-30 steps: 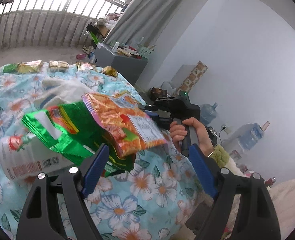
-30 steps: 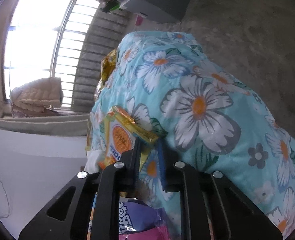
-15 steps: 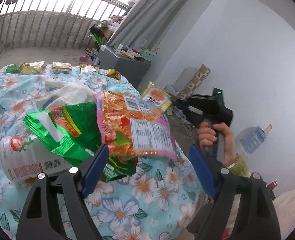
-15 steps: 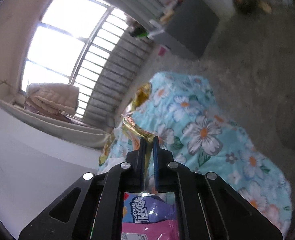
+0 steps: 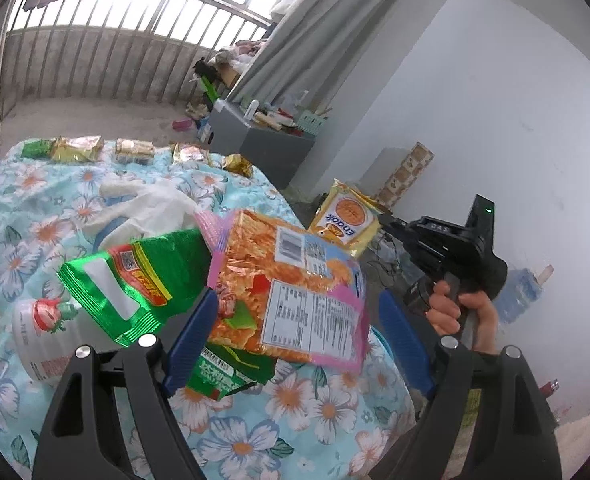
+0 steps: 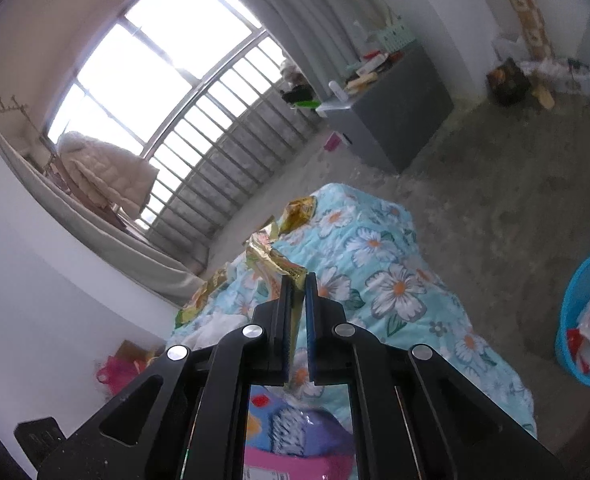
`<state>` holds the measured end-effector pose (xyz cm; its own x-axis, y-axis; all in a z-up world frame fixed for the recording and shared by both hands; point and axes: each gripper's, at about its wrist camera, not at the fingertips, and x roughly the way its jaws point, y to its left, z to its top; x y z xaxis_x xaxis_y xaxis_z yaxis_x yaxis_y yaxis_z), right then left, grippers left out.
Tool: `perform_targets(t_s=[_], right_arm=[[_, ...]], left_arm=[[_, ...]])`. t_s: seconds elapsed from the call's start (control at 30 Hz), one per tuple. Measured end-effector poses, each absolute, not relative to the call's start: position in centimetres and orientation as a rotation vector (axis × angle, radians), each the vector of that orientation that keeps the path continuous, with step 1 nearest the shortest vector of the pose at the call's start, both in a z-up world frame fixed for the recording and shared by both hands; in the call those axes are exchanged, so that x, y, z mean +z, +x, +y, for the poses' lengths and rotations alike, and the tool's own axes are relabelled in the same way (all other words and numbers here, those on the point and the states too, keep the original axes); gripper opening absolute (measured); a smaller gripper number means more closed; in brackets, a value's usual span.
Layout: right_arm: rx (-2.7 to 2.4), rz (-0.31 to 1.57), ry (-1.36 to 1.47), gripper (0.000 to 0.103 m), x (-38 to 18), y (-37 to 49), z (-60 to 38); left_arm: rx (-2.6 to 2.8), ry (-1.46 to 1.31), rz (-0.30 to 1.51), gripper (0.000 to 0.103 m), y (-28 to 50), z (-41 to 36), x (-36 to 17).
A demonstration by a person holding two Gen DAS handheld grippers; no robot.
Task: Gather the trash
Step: 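Grasp the gold foil wrapper with the right gripper and lift it, then grasp and lift the orange-pink chip bag with the left gripper while the right holds the gold wrapper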
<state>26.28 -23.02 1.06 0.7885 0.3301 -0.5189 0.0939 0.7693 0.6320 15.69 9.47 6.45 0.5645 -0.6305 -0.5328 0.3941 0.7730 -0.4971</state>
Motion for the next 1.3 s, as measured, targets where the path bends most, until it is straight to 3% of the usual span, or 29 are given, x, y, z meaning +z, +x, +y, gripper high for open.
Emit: perform_targets(t_s=[0.3, 0.57, 0.97, 1.07, 1.3], right_arm=[[0.127, 0.698, 0.643, 0.004, -0.6, 24.1, -22.1], [0.151, 0.756, 0.671, 0.004, -2.5, 21.5, -21.7], [0.189, 0.777, 0.76, 0.003, -4.3, 16.5, -22.4], [0.184, 0.784, 0.787, 0.003, -4.9, 15.7, -22.9], [0.178, 0.786, 0.829, 0.003, -5.6, 14.2, -23.6]], left_arm=[[-0.75, -0.32, 0.805, 0.08, 13.7, 7.6, 5.7], [-0.823, -0.315, 1.024, 0.08, 12.1, 5.0, 0.3], [-0.596, -0.338, 1.029, 0.068, 13.9, 5.8, -2.9], [-0.576, -0.383, 1.028, 0.062, 14.7, 6.0, -3.8], [-0.603, -0.467, 1.017, 0.024, 15.9, 5.6, -4.8]])
